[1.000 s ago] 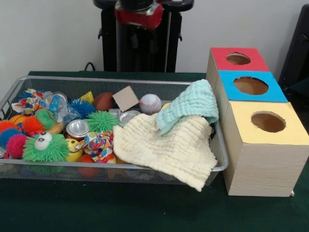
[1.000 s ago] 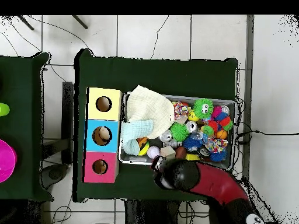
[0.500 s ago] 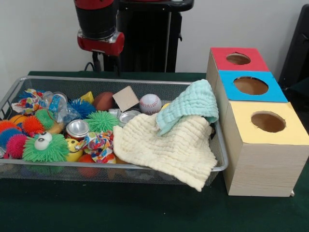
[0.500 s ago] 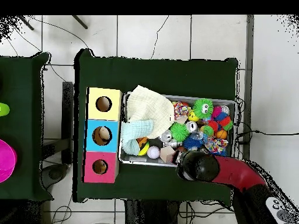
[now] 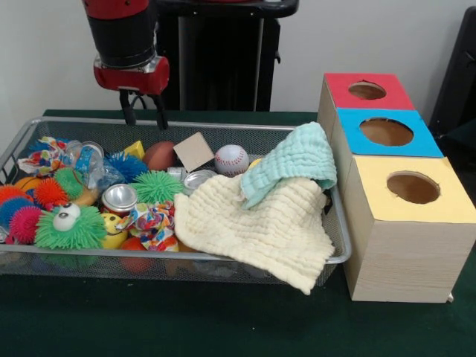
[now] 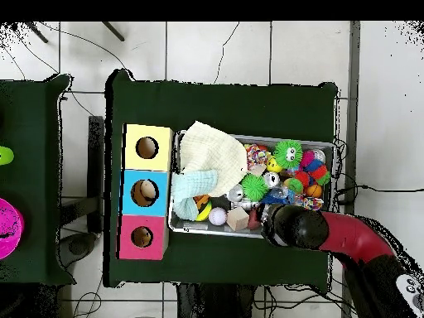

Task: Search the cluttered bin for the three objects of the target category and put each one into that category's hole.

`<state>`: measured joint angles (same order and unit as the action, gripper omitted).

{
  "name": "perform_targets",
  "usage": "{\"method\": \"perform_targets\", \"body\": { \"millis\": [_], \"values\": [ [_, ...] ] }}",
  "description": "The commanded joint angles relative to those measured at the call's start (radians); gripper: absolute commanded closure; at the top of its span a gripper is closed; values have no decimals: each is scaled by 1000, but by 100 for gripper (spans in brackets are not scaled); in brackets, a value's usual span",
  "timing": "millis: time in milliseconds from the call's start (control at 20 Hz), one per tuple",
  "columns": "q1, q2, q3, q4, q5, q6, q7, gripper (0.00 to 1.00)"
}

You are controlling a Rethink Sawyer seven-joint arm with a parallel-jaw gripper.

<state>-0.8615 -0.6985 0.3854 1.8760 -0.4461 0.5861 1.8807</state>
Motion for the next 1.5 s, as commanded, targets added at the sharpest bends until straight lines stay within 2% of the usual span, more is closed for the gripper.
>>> {"method": "perform_targets", "body": {
  "millis": [50,300,450,700,800,1050,1500],
  "values": [
    [-27,-18,154,-65,-59,134,-306,0],
    [-15,-7,150,-111,-131,114,-315,0],
    [-3,26,153,-188,-184,136,-360,0],
    [-27,80,200,-266,-284,122,-466,0],
    [-47,121,221,-298,-299,130,-504,0],
    [-97,171,251,-336,-319,133,-577,0],
    [-100,134,274,-347,-275,191,-622,0]
  ]
}}
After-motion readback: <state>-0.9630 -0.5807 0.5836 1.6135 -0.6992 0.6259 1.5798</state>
